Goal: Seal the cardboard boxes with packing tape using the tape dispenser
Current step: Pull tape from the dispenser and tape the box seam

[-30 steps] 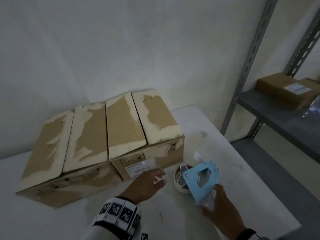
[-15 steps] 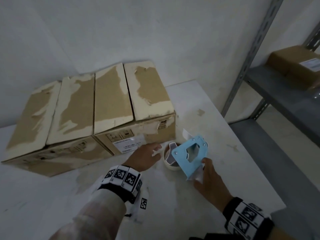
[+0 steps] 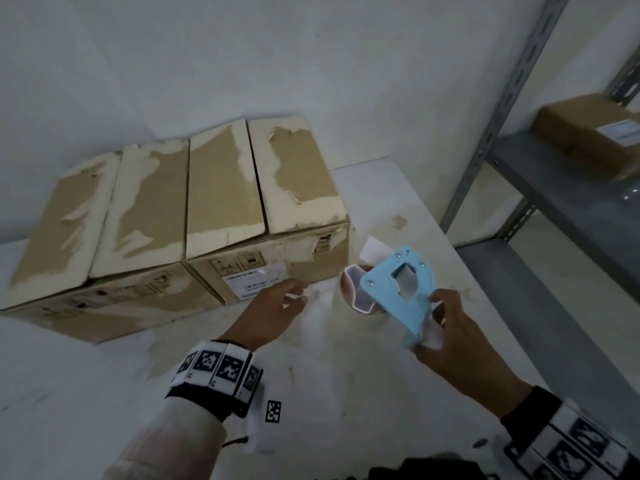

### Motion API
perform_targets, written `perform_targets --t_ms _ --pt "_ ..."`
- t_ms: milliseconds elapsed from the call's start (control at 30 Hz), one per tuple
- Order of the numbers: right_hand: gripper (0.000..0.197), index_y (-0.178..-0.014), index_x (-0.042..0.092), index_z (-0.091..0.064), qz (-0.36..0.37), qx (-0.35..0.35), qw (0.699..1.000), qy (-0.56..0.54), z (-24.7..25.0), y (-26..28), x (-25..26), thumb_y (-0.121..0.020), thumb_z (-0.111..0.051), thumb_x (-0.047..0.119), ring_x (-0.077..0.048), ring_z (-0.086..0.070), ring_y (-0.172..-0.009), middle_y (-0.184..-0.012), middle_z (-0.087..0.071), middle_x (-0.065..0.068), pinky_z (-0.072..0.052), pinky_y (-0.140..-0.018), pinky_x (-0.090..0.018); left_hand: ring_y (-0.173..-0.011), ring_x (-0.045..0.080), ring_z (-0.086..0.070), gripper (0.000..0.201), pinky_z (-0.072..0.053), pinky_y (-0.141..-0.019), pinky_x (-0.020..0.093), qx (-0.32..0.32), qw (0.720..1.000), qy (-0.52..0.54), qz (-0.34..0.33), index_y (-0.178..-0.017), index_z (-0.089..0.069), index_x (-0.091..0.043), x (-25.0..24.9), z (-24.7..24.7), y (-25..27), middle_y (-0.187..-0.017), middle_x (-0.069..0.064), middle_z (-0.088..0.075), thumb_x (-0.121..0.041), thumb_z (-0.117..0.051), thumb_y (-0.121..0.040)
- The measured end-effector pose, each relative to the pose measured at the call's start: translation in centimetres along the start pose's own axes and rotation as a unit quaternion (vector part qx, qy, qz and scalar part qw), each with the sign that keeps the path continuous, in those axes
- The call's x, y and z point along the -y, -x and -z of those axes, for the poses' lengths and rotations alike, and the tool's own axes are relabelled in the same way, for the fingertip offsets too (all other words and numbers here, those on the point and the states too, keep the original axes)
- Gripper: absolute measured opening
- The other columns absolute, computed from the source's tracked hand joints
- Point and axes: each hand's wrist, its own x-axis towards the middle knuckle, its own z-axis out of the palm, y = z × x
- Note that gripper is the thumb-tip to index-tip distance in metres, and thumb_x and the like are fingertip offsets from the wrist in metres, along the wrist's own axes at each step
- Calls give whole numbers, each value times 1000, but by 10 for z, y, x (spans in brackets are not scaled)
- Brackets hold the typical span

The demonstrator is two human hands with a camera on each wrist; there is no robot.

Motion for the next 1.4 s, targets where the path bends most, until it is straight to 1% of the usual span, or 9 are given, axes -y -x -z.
perform_targets --t_ms 100,333,467,567,767,967,1067,1200,1400 --pt "54 -99 32 -32 25 -21 998 -46 19 11 17 -71 -74 13 -9 -58 -71 -87 -53 5 -47 -53 -12 -98 11 -58 28 -40 -74 14 -32 999 14 -19 -120 -56 -17 4 12 11 -109 -6 -57 -21 -50 -93" --pt "52 -93 34 -43 78 -5 983 -167 39 11 72 -70 -73 -1 2 -65 -71 -90 -61 3 -51 -53 -13 -87 -4 -56 23 -41 -67 -2 -79 993 54 -73 -116 -56 -21 1 49 29 -104 -15 -56 -20 -45 -96" --pt "39 -94 19 -49 111 36 973 -197 27 2 111 -69 -74 2 -9 -66 -62 -78 -65 -10 -53 -50 -20 -90 -3 -58 19 -41 -72 5 -86 988 88 -94 -101 -55 -33 7 69 38 -100 -21 -56 -25 -38 -97" --pt "29 -97 14 -53 127 62 970 -197 9 -1 139 -76 -64 -2 -12 -68 -67 -89 -67 -3 -53 -53 -20 -91 9 -63 23 -46 -77 21 -77 977 185 -73 -94 -57 -36 16 84 48 -100 -14 -62 -32 -35 -96" --pt "28 -102 10 -54 149 121 957 -218 -39 0 192 -78 -65 19 -11 -67 -67 -80 -72 2 -52 -55 -21 -80 10 -63 35 -48 -71 22 -20 956 291 19 -89 -59 -21 41 121 70 -92 -3 -66 -37 -28 -97" --pt "37 -105 10 -52 143 176 944 -238 -90 4 231 -70 -59 18 -14 -66 -65 -82 -72 2 -52 -55 -22 -66 14 -69 45 -54 -61 22 101 909 401 49 -84 -63 -8 75 166 89 -72 1 -73 -24 -24 -99" --pt "40 -103 15 -54 144 177 940 -254 -112 5 243 -66 -67 22 -16 -65 -64 -75 -72 1 -52 -56 -25 -62 16 -68 35 -54 -60 24 96 897 430 37 -81 -60 -6 92 187 100 -64 3 -69 -18 -32 -98" --pt "57 -90 36 -65 150 177 927 -295 -140 3 254 -42 -82 59 -23 -66 -67 -80 -71 -4 -52 -55 -28 -60 14 -67 24 -54 -60 24 78 895 437 41 -84 -61 -8 114 210 106 -68 6 -65 -14 -41 -95" --pt "59 -94 34 -64 149 177 930 -284 -155 -1 264 -45 -79 64 -23 -67 -76 -82 -70 -2 -54 -63 -31 -57 10 -66 22 -57 -63 24 80 904 418 47 -86 -63 -7 133 235 104 -69 5 -65 -10 -43 -94"
